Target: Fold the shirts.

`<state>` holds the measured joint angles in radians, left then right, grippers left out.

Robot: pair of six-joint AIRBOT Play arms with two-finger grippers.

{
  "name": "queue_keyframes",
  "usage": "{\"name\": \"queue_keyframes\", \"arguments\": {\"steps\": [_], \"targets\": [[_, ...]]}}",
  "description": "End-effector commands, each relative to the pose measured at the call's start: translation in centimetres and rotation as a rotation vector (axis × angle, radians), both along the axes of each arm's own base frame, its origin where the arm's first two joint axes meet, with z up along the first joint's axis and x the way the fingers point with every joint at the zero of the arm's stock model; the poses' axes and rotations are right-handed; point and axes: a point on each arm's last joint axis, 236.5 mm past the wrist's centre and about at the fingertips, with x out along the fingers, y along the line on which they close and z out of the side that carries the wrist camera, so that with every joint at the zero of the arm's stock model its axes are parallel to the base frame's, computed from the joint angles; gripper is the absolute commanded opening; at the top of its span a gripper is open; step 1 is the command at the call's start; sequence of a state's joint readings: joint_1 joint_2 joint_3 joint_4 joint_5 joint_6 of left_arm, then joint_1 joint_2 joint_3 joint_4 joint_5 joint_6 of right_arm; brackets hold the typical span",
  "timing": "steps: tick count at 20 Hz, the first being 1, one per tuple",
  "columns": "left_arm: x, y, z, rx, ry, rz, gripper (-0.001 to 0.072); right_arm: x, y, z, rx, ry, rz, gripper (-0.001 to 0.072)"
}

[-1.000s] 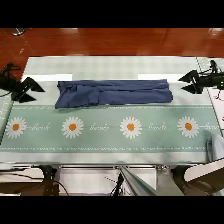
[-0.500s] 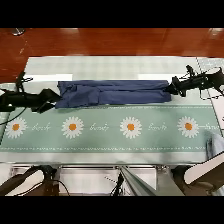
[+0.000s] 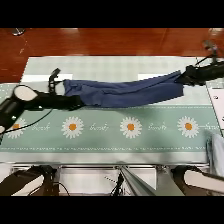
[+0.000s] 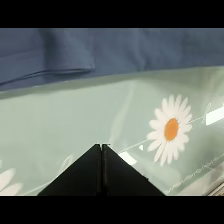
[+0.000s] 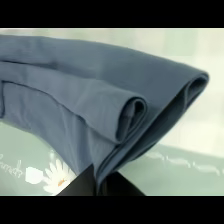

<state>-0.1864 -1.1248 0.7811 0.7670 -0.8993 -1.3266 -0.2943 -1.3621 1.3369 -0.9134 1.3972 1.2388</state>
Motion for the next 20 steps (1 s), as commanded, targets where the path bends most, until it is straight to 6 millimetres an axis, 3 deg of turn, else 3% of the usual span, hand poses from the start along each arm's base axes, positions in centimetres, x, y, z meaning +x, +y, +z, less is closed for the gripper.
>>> {"name": "queue_keyframes", "arguments": {"steps": [1, 3, 6, 8, 10, 14, 17, 18, 20], "targets": [[2.0, -5.1, 0.3, -0.039, -0.057, 0.101, 0.0014, -5.6, 1.0, 5.5, -0.075, -0.148, -0.031, 0.0020], [2.7, -8.8, -0.3, -0.040, -0.035, 0.037, 0.0014, -8.3, 1.9, 7.0, -0.074, -0.189, -0.067, 0.0019], [3.5, -15.9, -0.1, -0.054, -0.009, -0.129, 0.0014, -11.1, 2.8, 8.7, -0.069, -0.225, -0.095, 0.0020], [4.3, -20.2, 0.1, -0.076, -0.010, -0.186, 0.0014, -12.4, 3.4, 9.6, -0.064, -0.238, -0.083, 0.0020], [3.9, -23.8, -1.0, -0.100, 0.085, -0.189, 0.0014, -13.3, 3.7, 9.9, -0.065, -0.237, -0.074, 0.0020], [-2.9, -30.3, -4.3, -0.065, 0.176, -0.386, 0.0014, -13.9, 4.3, 10.0, -0.046, -0.223, -0.053, 0.0020], [-8.4, -33.1, -5.9, -0.044, 0.209, -0.488, 0.0015, -13.9, 4.4, 10.0, -0.043, -0.223, -0.054, 0.0020], [-9.5, -33.6, -6.0, -0.041, 0.210, -0.508, 0.0015, -13.9, 4.3, 10.0, -0.041, -0.219, -0.061, 0.0020], [-9.2, -33.3, -5.4, -0.046, 0.211, -0.507, 0.0015, -13.9, 4.2, 9.9, -0.044, -0.215, -0.066, 0.0020]]}}
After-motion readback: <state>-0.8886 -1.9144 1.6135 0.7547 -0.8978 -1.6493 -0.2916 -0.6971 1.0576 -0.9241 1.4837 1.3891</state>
